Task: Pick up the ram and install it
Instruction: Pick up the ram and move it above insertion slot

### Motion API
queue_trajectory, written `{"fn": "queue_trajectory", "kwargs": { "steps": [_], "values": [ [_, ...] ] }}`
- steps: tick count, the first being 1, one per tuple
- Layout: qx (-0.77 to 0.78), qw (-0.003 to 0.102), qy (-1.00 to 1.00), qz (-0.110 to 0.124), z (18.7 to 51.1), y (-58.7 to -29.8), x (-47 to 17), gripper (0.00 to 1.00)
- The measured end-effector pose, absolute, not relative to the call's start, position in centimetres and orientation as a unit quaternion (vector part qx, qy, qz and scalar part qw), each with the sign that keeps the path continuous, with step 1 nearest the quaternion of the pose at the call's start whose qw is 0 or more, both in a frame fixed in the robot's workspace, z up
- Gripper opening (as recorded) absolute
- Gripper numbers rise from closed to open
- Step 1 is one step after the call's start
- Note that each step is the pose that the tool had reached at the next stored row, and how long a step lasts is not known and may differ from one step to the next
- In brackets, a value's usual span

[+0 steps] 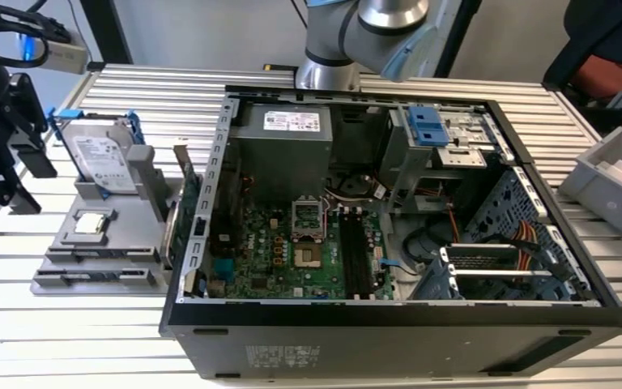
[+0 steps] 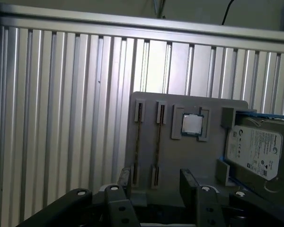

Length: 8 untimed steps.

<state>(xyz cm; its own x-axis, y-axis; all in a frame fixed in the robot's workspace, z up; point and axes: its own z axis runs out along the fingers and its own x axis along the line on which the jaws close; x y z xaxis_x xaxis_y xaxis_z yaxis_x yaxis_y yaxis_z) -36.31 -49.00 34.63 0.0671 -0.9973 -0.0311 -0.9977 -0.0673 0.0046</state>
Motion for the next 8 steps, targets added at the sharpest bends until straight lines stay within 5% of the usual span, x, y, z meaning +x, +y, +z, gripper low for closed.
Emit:
{"fn": "queue_trajectory", "kwargs": {
  "steps": [8],
  "values": [
    [-0.73, 0.009, 0.683, 0.013, 34.28, -49.22, -36.24, 1.0]
  ]
}}
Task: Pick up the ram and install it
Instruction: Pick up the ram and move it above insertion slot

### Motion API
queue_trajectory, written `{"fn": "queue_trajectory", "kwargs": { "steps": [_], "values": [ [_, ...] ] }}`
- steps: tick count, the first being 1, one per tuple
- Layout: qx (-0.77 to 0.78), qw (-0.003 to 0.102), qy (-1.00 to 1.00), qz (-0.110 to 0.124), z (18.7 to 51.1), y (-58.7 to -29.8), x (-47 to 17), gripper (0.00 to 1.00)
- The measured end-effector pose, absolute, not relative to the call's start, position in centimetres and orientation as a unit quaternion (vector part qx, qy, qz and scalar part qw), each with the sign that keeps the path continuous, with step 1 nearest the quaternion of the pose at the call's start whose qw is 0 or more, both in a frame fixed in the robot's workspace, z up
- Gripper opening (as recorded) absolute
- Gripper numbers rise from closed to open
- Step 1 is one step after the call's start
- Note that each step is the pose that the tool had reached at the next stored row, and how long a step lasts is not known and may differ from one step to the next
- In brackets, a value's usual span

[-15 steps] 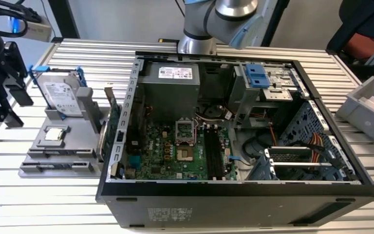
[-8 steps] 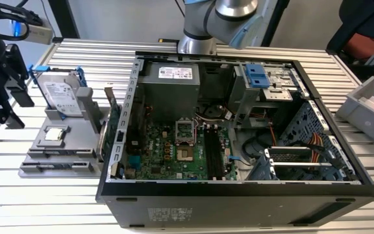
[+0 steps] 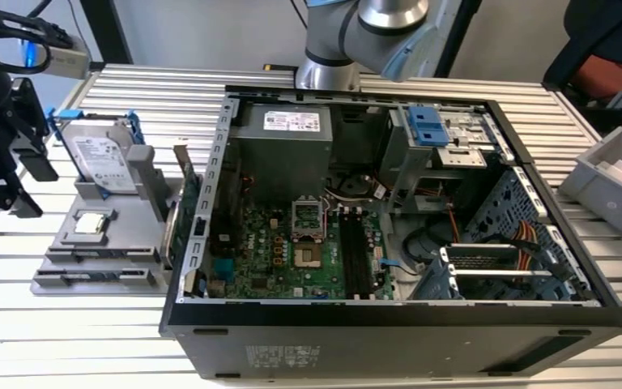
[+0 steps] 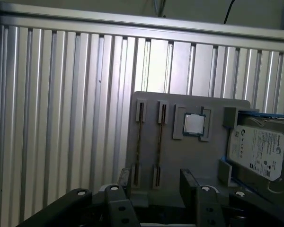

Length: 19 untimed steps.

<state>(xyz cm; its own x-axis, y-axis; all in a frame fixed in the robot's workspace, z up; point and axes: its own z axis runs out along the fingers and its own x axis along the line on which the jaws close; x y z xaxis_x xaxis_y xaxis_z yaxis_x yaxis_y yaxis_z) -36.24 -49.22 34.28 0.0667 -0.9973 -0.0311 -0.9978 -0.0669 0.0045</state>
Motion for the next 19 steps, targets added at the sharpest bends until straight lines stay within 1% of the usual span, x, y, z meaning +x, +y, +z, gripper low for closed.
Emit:
{"fn": "queue_trajectory", "kwargs": {
  "steps": [19],
  "values": [
    [-0.725, 0.007, 0.688, 0.011, 33.1, -49.3, -36.2, 1.0]
  ]
}}
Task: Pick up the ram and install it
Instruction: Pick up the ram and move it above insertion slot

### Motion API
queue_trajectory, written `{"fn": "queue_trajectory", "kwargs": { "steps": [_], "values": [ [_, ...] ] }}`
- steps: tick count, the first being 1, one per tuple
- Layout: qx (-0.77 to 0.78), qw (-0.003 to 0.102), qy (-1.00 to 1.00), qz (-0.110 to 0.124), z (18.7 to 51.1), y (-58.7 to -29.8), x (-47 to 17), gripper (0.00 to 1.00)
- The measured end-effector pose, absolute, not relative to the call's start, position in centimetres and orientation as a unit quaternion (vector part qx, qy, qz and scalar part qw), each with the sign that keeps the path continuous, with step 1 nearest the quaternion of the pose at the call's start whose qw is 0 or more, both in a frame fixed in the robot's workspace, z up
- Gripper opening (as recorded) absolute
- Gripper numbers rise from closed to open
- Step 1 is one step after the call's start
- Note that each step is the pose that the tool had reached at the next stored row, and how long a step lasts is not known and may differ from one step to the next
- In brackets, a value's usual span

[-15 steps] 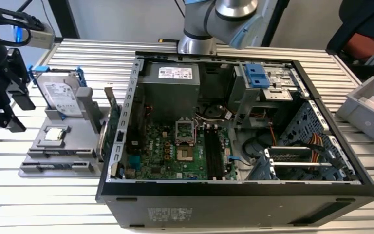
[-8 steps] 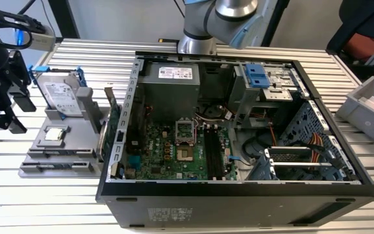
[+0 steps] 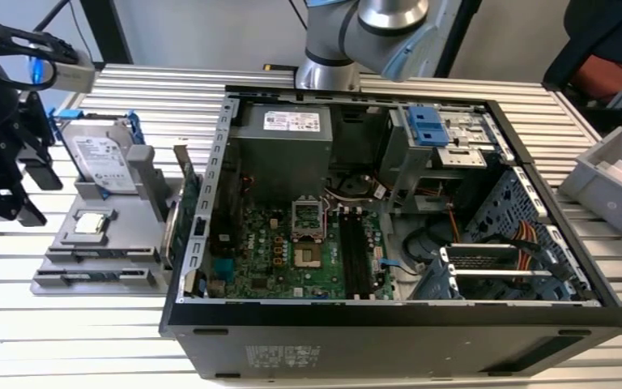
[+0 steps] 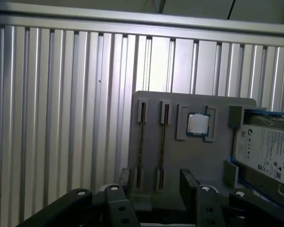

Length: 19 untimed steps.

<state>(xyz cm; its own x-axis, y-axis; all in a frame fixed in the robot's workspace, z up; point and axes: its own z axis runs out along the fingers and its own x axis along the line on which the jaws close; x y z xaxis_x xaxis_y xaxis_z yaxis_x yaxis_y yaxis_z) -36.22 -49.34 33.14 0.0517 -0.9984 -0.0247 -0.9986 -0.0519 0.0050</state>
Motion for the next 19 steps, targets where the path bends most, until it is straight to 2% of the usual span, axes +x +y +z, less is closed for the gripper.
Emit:
{"fn": "queue_trajectory", "kwargs": {
  "steps": [19],
  "values": [
    [-0.725, 0.009, 0.688, 0.013, 31.8, -49.3, -36.2, 1.0]
  ]
}}
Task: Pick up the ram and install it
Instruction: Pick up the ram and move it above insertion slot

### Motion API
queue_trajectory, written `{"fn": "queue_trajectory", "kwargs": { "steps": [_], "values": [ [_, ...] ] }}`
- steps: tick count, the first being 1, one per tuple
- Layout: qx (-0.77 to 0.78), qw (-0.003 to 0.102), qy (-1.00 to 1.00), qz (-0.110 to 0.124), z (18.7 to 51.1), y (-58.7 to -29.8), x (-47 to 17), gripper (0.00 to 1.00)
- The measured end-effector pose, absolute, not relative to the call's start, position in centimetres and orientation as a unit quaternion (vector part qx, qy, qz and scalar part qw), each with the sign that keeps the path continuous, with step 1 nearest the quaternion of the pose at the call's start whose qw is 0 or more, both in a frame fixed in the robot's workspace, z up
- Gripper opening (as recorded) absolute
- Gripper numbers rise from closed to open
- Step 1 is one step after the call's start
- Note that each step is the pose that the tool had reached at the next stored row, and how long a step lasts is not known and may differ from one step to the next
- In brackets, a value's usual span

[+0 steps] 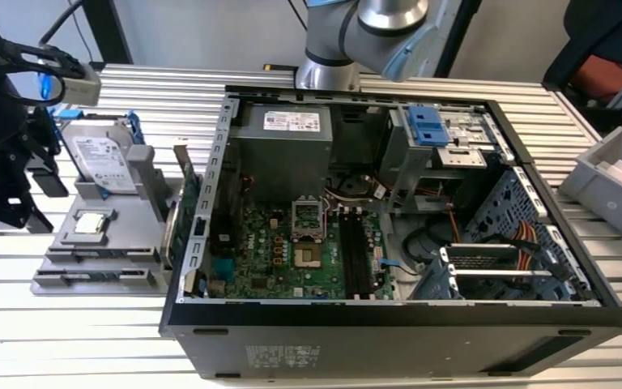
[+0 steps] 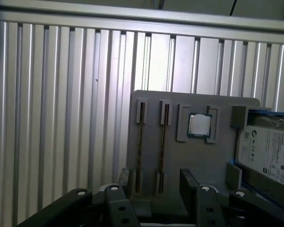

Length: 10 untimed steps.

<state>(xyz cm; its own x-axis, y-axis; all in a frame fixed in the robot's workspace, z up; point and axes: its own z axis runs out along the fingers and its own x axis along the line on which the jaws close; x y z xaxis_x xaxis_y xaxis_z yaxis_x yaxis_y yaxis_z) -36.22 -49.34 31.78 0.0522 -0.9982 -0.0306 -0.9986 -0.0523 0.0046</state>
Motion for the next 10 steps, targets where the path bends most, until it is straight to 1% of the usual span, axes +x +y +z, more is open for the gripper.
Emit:
{"fn": "queue_trajectory", "kwargs": {
  "steps": [10],
  "values": [
    [-0.726, 0.009, 0.687, 0.013, 31.24, -49.35, -36.22, 1.0]
  ]
}}
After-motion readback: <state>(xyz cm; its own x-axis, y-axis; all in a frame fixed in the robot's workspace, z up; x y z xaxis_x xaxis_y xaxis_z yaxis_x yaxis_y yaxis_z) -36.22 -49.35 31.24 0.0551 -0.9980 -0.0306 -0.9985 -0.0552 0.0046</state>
